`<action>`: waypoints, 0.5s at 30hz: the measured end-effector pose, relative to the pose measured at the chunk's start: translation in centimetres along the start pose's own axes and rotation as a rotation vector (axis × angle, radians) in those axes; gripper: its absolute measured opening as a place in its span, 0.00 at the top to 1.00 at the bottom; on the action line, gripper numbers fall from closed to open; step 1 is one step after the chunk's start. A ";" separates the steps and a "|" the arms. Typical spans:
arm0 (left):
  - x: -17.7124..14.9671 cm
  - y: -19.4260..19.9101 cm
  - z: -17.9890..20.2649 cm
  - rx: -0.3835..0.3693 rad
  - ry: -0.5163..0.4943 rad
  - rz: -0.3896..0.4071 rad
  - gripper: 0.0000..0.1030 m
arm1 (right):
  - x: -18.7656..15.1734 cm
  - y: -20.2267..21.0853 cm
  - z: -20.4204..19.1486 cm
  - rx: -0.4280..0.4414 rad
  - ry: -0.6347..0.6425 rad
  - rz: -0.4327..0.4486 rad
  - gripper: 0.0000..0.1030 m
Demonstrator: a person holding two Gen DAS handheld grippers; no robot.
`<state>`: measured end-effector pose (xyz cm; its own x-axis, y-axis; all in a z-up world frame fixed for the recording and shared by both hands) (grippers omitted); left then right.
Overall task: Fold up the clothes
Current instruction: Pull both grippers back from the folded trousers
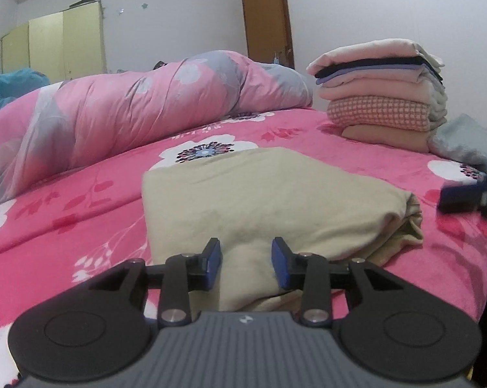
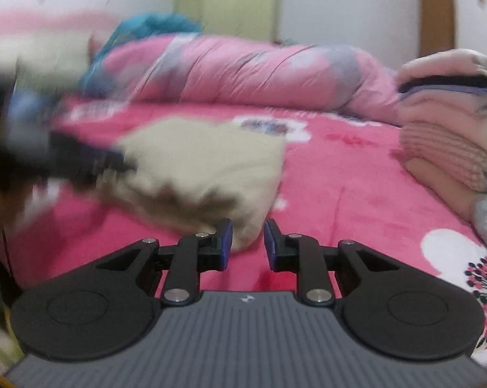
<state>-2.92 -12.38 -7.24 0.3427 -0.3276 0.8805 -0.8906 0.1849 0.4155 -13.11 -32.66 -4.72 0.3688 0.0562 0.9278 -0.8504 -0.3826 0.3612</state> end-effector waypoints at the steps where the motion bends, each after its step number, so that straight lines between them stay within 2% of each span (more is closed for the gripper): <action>1: 0.0 0.0 0.1 0.007 0.007 -0.005 0.64 | 0.7 0.2 0.3 0.011 -0.019 0.040 0.81; 4: 0.2 0.1 0.4 0.031 -0.008 -0.012 0.62 | 2.0 -0.7 0.6 0.051 -0.001 0.102 0.81; 12: 0.1 0.0 0.9 0.049 -0.032 -0.010 0.60 | -1.7 -4.2 1.6 0.046 -0.002 -0.029 0.78; 15: -0.1 0.1 0.5 0.042 0.002 -0.011 0.60 | 0.0 -3.4 1.4 0.039 -0.021 -0.016 0.78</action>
<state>-3.19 -12.81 -7.40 0.3529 -0.3279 0.8763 -0.8986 0.1423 0.4151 -9.72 -32.68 -6.10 0.3899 0.0437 0.9198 -0.8295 -0.4171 0.3715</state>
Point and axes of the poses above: each gripper's, at about its wrist camera, not at the fingertips, and y roughly against the way its jaws point, z to its right, x to its top, the point moved 3 cm from there along -y, roughly the way its jaws point, and after that the axes turned 15 degrees about x, right-handed, at the moved point
